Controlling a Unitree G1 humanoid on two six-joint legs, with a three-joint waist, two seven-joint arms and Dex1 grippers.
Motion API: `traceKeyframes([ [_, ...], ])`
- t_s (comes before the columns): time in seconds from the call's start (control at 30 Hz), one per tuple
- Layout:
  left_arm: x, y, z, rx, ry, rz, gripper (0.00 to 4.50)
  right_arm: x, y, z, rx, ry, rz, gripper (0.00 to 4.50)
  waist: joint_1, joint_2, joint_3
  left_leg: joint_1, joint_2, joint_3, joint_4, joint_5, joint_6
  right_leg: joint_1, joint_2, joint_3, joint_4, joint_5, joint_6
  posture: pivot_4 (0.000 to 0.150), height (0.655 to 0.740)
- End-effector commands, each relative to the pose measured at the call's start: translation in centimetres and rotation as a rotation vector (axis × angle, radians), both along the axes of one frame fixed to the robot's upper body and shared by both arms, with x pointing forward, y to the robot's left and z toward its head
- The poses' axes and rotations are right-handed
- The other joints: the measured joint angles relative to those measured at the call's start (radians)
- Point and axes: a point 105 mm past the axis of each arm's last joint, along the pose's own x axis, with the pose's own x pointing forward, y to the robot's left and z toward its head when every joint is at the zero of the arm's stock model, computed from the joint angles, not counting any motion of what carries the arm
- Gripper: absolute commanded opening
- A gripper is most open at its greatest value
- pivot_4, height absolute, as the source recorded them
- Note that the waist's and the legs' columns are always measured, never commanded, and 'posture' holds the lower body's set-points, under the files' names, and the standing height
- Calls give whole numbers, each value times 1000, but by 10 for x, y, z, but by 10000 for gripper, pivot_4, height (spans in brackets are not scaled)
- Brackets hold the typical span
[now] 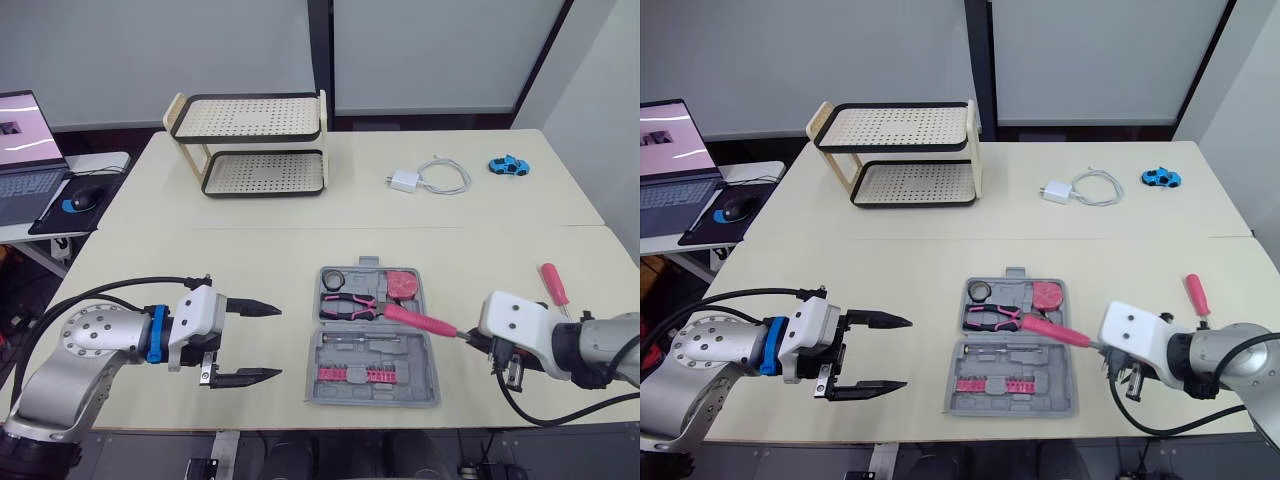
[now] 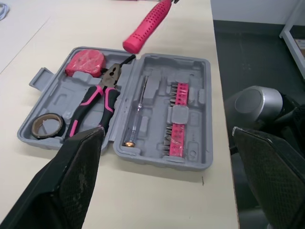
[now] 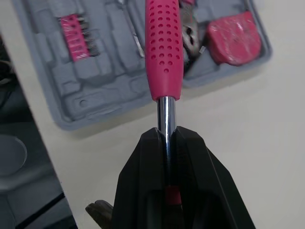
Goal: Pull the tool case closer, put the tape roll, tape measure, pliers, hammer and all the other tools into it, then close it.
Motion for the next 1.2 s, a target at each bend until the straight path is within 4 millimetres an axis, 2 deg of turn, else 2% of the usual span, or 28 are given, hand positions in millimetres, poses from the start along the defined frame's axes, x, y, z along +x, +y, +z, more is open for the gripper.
traceKeyframes([
  [0.03,-3,3,5,8,-33,-37,45000,-4,21,-1,-5,19,126,903,0,0,0,0,0,0,0,0,0,0,0,0,0,0,0,1500,7318],
  [0.3,-7,6,-4,60,-34,-79,45000,13,51,-18,-35,39,212,903,-1,-1,1,-1,0,0,0,0,0,-1,0,0,0,0,0,1500,7318],
  [0.63,-12,3,-6,81,-49,-117,45000,31,76,-39,-47,38,234,903,-1,-1,1,-2,0,0,0,0,0,-4,-1,0,0,0,0,1500,7318],
  [1.0,-8,0,-9,79,-55,-120,45000,39,89,-49,-40,37,246,903,-1,-1,1,-2,0,0,0,0,0,-5,0,1,1,0,0,1500,7318],
  [1.2,-7,-4,-8,71,-61,-118,45000,39,87,-53,-50,37,253,903,-2,-1,1,-2,0,0,0,0,-1,-6,0,1,1,0,0,1500,7318],
])
